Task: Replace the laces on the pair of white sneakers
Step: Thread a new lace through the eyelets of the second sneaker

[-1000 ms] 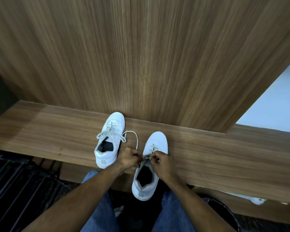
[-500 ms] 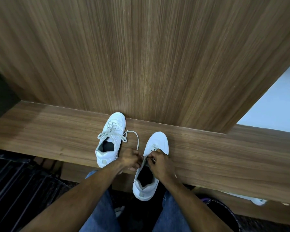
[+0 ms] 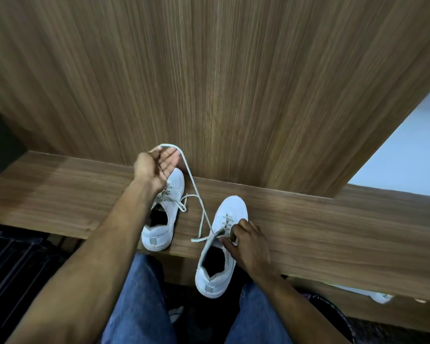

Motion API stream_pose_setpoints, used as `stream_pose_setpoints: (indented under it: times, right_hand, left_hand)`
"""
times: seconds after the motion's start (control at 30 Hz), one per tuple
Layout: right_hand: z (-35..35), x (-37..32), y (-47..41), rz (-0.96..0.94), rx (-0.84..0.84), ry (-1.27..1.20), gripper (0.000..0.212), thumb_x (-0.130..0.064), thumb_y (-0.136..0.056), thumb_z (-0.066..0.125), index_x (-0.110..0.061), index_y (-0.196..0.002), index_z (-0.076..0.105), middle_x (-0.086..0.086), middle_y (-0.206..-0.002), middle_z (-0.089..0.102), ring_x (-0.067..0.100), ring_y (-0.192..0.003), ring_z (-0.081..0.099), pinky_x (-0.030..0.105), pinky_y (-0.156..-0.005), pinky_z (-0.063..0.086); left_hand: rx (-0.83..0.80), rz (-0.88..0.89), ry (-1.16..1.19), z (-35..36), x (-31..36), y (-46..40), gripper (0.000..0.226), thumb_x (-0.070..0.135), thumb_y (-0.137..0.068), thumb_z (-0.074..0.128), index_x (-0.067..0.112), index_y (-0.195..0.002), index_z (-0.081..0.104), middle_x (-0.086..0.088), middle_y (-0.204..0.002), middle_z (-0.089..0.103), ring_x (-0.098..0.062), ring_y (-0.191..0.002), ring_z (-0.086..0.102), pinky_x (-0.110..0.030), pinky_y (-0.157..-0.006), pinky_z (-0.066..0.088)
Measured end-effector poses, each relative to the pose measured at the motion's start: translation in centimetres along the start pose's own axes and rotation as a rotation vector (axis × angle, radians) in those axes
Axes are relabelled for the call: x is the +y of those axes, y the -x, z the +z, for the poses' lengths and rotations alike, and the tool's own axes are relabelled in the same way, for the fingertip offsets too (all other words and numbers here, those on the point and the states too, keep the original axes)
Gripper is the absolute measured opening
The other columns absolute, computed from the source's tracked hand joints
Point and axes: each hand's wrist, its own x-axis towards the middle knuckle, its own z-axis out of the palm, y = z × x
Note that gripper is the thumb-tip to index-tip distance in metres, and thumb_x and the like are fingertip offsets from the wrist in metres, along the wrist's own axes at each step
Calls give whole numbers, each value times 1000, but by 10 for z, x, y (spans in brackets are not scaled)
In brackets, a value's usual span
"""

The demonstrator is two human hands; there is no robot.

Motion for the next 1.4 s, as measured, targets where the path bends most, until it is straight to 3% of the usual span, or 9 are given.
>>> stream_pose_setpoints:
  times: [0.2,0.3,0.43,0.63,0.73,0.93,1.1,1.23,1.4]
  right_hand:
    - [-4,-4,3,104,-139,-50,47,-59,-86,55,-15,-72,64,-1,-88,65,17,-87,59,29,-71,40]
    - [-6,-6,5,162,-157,-62,48,-56,-86,55,-13,-63,57,2,-83,66,20,-81,62,28,-62,35]
    - [-8,-4,5,248,-205,-76,51,-59,-83,56,-17,-57,44,1,-85,68,21,-81,64,26,-62,35]
    - [-7,-9,5,313,-252,-179,61,-60,-82,60,-14,-48,39,-2,-47,42,9,-46,41,28,-49,30]
    - [-5,-10,6,316,-258,-195,62,-62,-82,59,-14,-49,39,-2,-46,41,7,-44,40,24,-44,25]
    - [-5,-7,5,292,-259,-164,62,-66,-83,55,-17,-49,37,-4,-46,40,7,-46,39,27,-56,27]
    - [1,-7,2,304,-274,-205,61,-65,-83,56,-17,-50,38,-4,-47,43,7,-47,40,26,-60,28]
    - [3,-5,1,332,-269,-236,58,-60,-83,60,-19,-49,38,-5,-46,41,5,-45,40,24,-47,25]
    - [9,-3,1,384,-275,-329,57,-57,-80,64,-18,-47,39,-4,-44,42,6,-45,42,26,-48,31]
  left_hand:
    - [-38,-82,-817,-44,-90,15,17,10,-95,47,17,-95,63,-3,-72,60,-12,-48,55,-20,-45,45]
    - [-293,-68,-1169,-68,-134,26,14,10,-87,62,3,-97,69,-4,-74,62,-11,-57,52,-18,-52,44]
    - [-510,93,-1446,-72,-145,27,23,26,-82,72,7,-95,75,-1,-85,70,-4,-75,60,-24,-73,46]
    - [-549,163,-1651,-73,-134,18,35,18,-86,70,28,-55,57,18,-58,53,-2,-64,49,-23,-67,40]
    - [-493,99,-1505,-65,-132,24,28,7,-91,57,19,-65,59,6,-65,59,-10,-64,53,-29,-68,45]
    - [-81,-116,-382,-21,-74,17,23,13,-101,31,14,-89,51,-5,-80,70,-17,-67,71,-32,-67,55]
    - [-13,-14,-348,-9,-47,-1,21,9,-98,35,14,-85,50,-3,-71,54,-16,-61,62,-35,-71,57]
    - [16,182,-686,-20,-71,-6,12,12,-94,50,19,-85,54,-4,-75,57,-17,-62,57,-32,-66,49]
    - [-251,481,-1822,-56,-103,3,23,37,-84,65,35,-106,70,7,-125,50,-16,-123,41,-40,-106,35]
